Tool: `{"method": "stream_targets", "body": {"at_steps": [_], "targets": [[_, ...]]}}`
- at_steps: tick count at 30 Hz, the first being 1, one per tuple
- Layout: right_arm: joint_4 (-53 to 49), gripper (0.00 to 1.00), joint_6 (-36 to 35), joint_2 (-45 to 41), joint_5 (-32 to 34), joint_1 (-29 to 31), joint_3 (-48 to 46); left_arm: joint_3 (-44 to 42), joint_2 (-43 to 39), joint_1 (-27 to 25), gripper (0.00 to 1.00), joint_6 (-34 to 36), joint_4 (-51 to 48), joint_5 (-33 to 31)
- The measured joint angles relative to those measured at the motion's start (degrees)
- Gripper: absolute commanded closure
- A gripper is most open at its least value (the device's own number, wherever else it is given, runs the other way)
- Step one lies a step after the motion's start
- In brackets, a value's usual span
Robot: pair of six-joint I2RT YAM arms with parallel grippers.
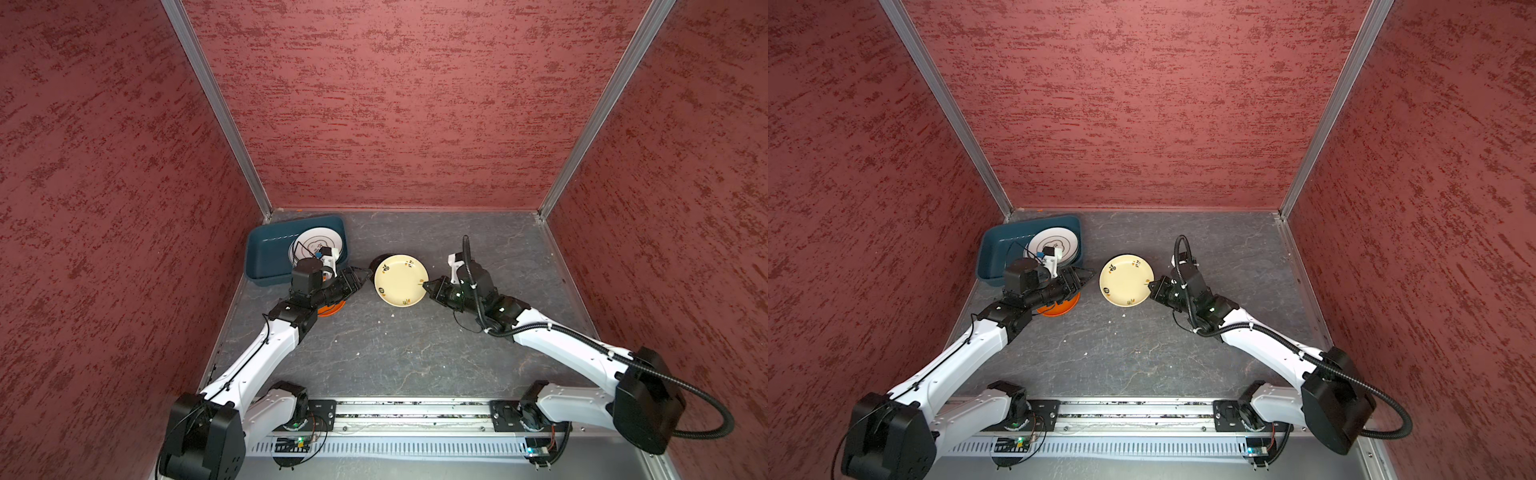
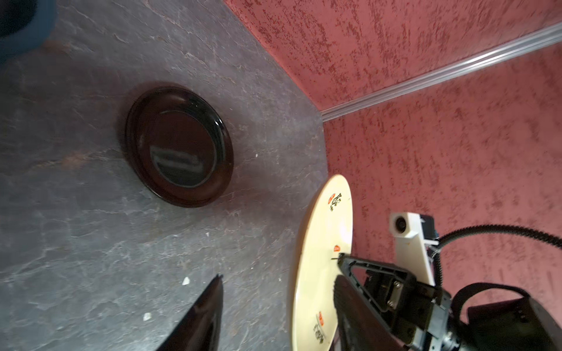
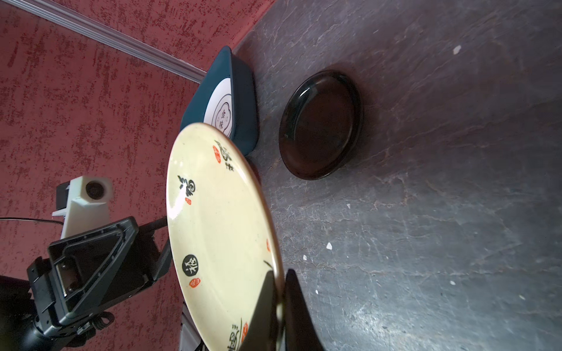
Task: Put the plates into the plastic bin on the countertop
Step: 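Lift the cream plate toward the left gripper while left gripper grasps its rim, then carry the cream plate to the teal bin with left gripper while right withdraws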
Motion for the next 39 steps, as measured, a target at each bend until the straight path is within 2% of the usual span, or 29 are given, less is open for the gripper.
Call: {"method": "stream_targets", "body": {"at_steps": [3,6,7,9,10,16,18,21,24,25,28,30,39], "targets": [[1.5,1.00,0.0,0.1,-1.4,0.0,-0.3,0.1,1.4,-1.0,0.45,0.0,1.2,0.1],[2.7,1.00,0.0,0.4,-2.7,-0.1,-0.3,0.4,3.2,-1.6,0.50,0.0,1.4,0.3],[3.1,1.00,0.0,0.5,-3.0,-0.1,-0.3,0.5,3.7,-1.8,0.55,0.0,1.5,0.4],[3.3,1.00,-0.1,0.6,-3.5,-0.1,-0.4,0.5,4.5,-2.0,0.75,0.0,1.6,0.6],[3.4,1.00,-0.1,0.6,-3.6,-0.1,-0.4,0.5,4.8,-2.2,0.81,0.0,1.8,0.7],[4.1,1.00,0.0,0.6,-4.0,-0.4,-0.7,2.1,5.9,-2.7,0.91,1.4,1.7,1.2],[4.7,0.92,0.1,0.6,-4.1,-0.8,-0.7,2.3,6.2,-2.9,0.99,2.4,1.5,1.3],[5.4,0.51,0.0,0.6,-4.7,-0.9,-0.7,2.3,6.7,-2.9,1.00,2.2,1.0,0.9],[6.0,0.25,-0.8,0.2,-5.4,-0.9,-0.7,2.8,7.1,-2.5,1.00,2.2,0.1,0.0],[6.1,0.19,-0.9,-0.1,-5.5,-0.9,-0.8,3.2,7.1,-2.2,1.00,2.3,-0.5,-0.1],[6.2,0.11,-1.6,-1.4,-5.7,-0.9,-1.3,5.0,7.1,-0.2,1.00,2.7,-1.9,-0.3],[6.1,0.09,-2.0,-2.4,-5.7,-1.1,-1.6,6.3,7.0,2.0,1.00,2.9,-2.4,-0.8],[1.3,0.06,-5.8,-7.2,-4.6,-1.9,-1.7,8.5,5.4,12.5,1.00,3.6,-6.7,-9.1]]}}
